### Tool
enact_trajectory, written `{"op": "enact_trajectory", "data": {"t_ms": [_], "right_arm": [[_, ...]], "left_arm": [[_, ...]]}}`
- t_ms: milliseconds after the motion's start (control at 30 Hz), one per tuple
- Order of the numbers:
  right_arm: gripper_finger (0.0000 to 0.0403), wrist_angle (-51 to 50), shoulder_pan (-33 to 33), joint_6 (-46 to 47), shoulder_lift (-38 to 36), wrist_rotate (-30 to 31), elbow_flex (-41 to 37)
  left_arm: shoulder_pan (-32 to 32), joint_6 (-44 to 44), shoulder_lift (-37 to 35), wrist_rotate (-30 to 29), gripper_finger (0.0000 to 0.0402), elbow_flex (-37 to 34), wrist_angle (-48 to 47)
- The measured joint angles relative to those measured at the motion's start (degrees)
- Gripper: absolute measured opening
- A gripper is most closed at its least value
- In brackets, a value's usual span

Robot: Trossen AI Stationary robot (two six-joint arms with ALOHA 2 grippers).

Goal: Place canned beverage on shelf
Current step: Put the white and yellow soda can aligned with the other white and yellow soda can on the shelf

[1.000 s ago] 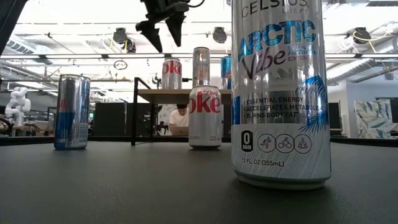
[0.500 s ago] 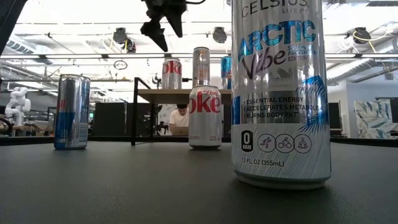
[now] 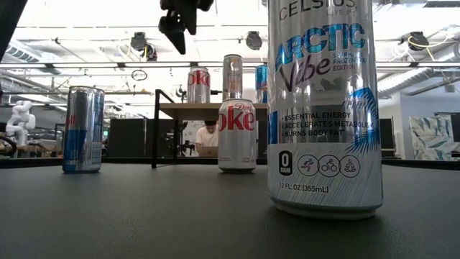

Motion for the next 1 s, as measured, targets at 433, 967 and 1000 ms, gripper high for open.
{"op": "enact_trajectory", "data": {"t_ms": [433,967,1000], "right_arm": [[0.0,3.41,0.02,0.1,0.0,-0.07,-0.02],[0.0,2.39,0.07,10.81,0.0,-7.26,-0.02],[0.0,2.45,0.07,11.15,0.0,-8.82,-0.02]], "left_arm": [[-5.09,-0.14,0.02,-0.04,0.0398,0.0,-3.3],[-10.48,-0.46,0.02,-0.07,0.0398,0.0,-3.4],[-10.67,-0.44,0.02,-0.08,0.0398,0.0,-3.4]]}}
